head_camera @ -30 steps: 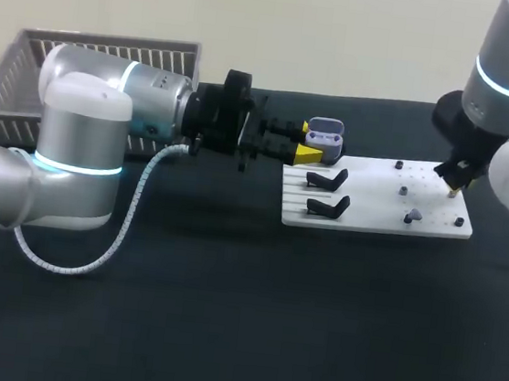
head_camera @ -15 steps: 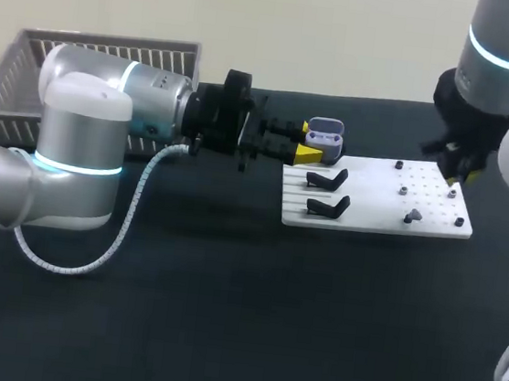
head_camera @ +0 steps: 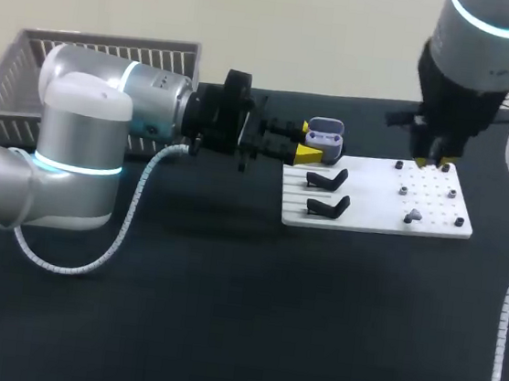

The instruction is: Pick up each earbud case from the left stands, insert the matching earbuds, close the lid, and place the case in the box.

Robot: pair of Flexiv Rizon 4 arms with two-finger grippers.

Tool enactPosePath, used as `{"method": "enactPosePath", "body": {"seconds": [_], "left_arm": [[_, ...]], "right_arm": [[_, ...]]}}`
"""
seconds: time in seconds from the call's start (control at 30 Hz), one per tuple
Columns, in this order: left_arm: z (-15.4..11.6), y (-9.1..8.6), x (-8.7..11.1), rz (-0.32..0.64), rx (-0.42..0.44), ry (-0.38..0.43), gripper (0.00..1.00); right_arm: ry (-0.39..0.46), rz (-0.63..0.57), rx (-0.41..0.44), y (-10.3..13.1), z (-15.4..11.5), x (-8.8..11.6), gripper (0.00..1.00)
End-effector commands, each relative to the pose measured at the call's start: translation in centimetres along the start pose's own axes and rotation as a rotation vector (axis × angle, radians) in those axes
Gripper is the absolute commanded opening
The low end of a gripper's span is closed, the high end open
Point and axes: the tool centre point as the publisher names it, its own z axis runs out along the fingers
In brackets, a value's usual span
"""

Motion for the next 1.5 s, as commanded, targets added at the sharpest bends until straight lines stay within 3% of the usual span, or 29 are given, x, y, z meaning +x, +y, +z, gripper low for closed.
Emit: {"method": "enactPosePath", "body": {"seconds": [0.03, 0.6, 1.03, 1.5], "left_arm": [[0.0, 0.0, 0.1, 0.001, -0.001, -0.001, 0.00], [0.0, 0.0, 0.1, 0.001, -0.001, -0.001, 0.00], [0.0, 0.0, 0.1, 0.001, -0.001, -0.001, 0.00], [0.0, 0.0, 0.1, 0.001, -0.001, -0.001, 0.00]], "right_arm": [[-0.012, 0.008, 0.003, 0.2, -0.7, 0.5, 0.00], [-0.012, 0.008, 0.003, 0.2, -0.7, 0.5, 0.00], [0.035, 0.289, 0.079, 5.0, -4.5, -1.1, 0.00], [0.093, 0.365, 0.092, 7.1, -3.8, -2.1, 0.00]]}}
